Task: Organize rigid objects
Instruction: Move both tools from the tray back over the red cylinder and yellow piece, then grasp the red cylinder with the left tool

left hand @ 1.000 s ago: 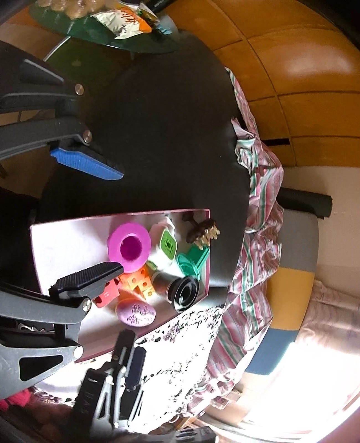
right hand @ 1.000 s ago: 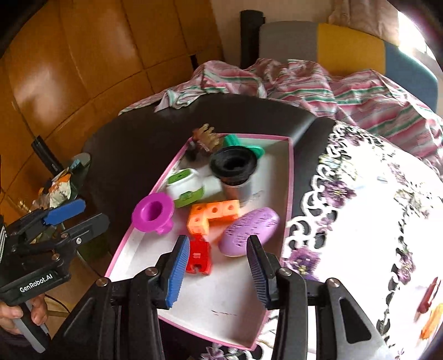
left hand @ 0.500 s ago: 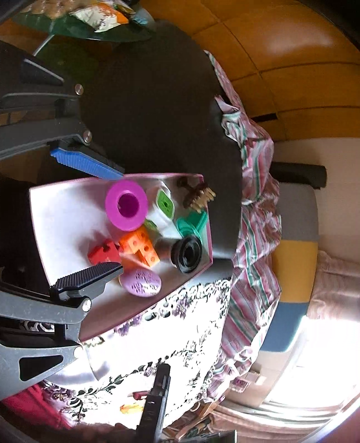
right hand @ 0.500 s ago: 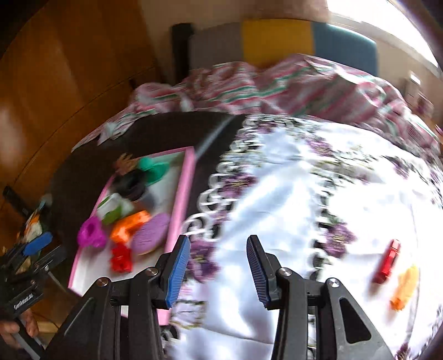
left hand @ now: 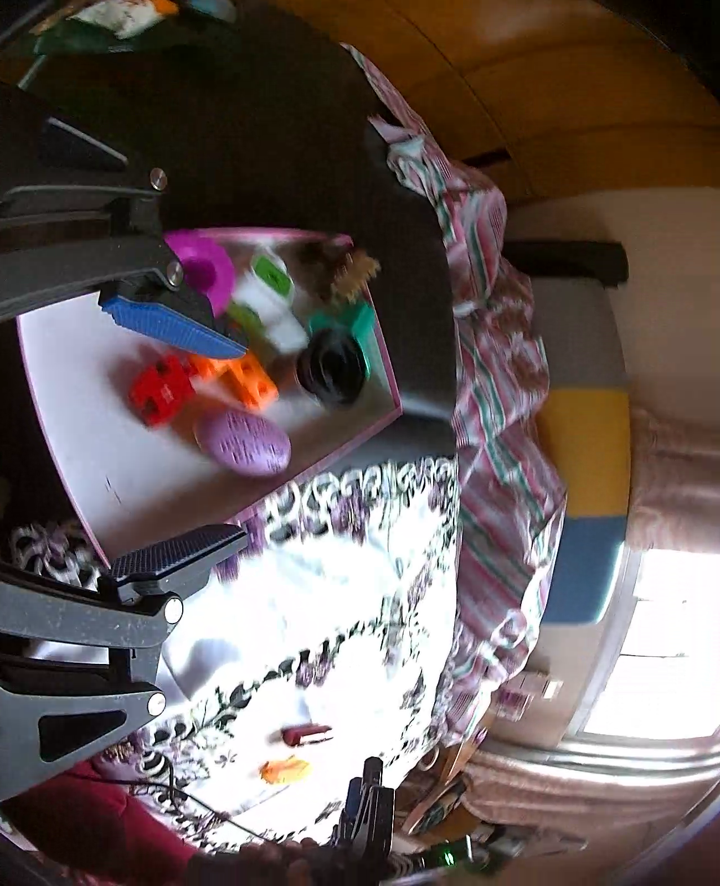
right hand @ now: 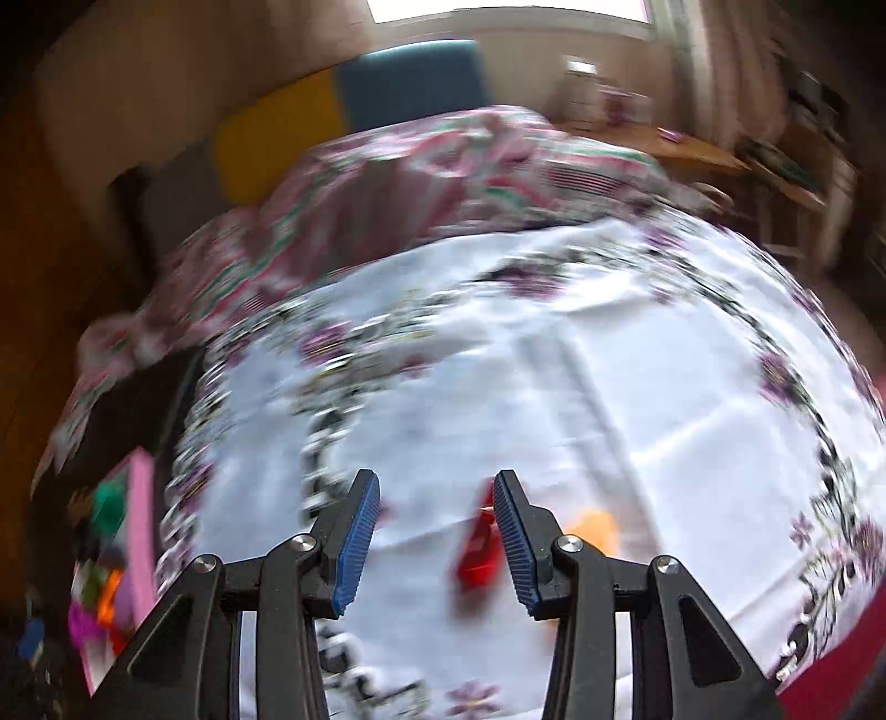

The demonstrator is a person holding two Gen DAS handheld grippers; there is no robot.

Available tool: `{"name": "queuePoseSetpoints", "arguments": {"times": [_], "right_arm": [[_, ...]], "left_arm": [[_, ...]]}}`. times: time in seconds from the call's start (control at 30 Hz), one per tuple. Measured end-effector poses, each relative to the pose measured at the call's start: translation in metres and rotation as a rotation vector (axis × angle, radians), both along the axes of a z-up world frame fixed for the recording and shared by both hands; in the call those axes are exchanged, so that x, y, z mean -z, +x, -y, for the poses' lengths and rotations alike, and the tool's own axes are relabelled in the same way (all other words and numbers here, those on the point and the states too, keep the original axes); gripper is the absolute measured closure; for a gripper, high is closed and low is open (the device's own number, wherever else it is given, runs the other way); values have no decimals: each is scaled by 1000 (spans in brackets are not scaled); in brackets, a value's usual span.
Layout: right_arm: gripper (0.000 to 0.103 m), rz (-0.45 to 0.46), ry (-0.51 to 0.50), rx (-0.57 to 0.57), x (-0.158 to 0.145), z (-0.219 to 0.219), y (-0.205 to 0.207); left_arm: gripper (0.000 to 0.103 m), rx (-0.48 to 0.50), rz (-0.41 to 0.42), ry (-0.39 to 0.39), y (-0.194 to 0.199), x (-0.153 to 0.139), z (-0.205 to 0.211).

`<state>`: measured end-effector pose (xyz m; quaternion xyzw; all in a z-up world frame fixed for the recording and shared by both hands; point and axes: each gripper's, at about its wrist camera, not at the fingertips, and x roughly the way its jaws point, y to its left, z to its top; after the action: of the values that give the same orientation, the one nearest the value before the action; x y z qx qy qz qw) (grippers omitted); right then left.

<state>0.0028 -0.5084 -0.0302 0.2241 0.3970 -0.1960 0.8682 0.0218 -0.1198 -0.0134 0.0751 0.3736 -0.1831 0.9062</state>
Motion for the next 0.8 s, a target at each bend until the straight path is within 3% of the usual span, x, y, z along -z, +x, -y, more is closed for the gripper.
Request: {"name": "queuePoseSetpoints", "arguments": {"times": [0.1,0.17,0.23,0.8], "right_arm": [[60,29,49,140,17,30,-20],[59,39,168,230,27,50,-30],[59,71,203,287,27,62,-39],[59,102,316,348,38,74,-51]], "left_arm": [[40,57,-5,10,2,0,22],[40,96,-9,16,3,1,38],[40,132,-27,17,5,3,55],[45,478,-174,32,18,40,241]]}}
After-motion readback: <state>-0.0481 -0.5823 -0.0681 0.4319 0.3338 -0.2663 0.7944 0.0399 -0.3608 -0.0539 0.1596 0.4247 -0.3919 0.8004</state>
